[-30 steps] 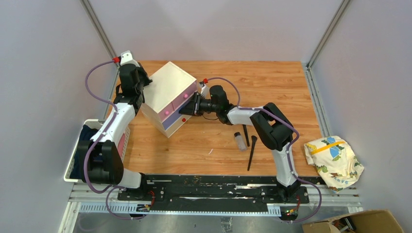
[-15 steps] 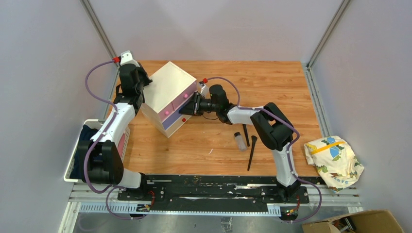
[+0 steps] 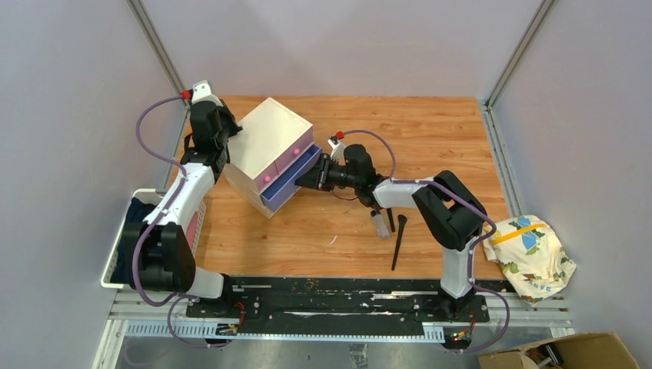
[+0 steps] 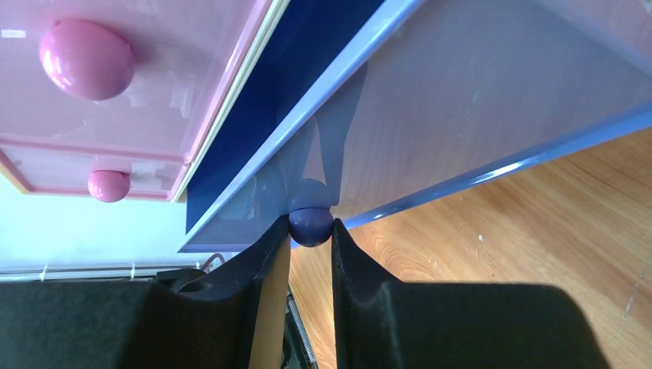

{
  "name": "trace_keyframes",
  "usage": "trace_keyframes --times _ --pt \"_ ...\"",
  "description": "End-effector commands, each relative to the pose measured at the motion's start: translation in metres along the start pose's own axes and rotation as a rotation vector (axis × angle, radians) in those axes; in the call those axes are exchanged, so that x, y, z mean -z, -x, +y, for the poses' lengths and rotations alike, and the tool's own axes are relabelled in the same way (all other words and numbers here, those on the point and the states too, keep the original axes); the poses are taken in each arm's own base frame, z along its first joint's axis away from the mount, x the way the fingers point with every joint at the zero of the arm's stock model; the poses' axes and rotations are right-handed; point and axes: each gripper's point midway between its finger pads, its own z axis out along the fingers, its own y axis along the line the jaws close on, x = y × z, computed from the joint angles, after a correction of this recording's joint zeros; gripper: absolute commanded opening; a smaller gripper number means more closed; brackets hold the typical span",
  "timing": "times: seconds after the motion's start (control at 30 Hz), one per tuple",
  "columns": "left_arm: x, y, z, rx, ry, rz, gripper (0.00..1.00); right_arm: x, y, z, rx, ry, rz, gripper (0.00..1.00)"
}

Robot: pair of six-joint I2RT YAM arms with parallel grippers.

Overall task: Organize the makeup
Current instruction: Open the drawer in the storage box.

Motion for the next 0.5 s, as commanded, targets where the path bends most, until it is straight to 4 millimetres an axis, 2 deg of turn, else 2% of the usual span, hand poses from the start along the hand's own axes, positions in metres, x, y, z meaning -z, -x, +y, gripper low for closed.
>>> trace_keyframes --times 0.0,0.33,0.47 --pt "0.008 -0.051 0.008 -0.028 0.018 0.171 0.0 0.014 0.005 -0.007 0.038 -0.039 -0.027 0.0" --pt "0.014 -0.041 0.001 -0.029 0.003 0.15 0.0 0.054 -0.021 -0.01 0.053 -0.094 -0.008 0.0" --pt "0.015 -0.039 -0.001 -0.031 0.0 0.148 0.0 0.061 -0.026 -0.008 0.065 -0.111 0.019 0.0"
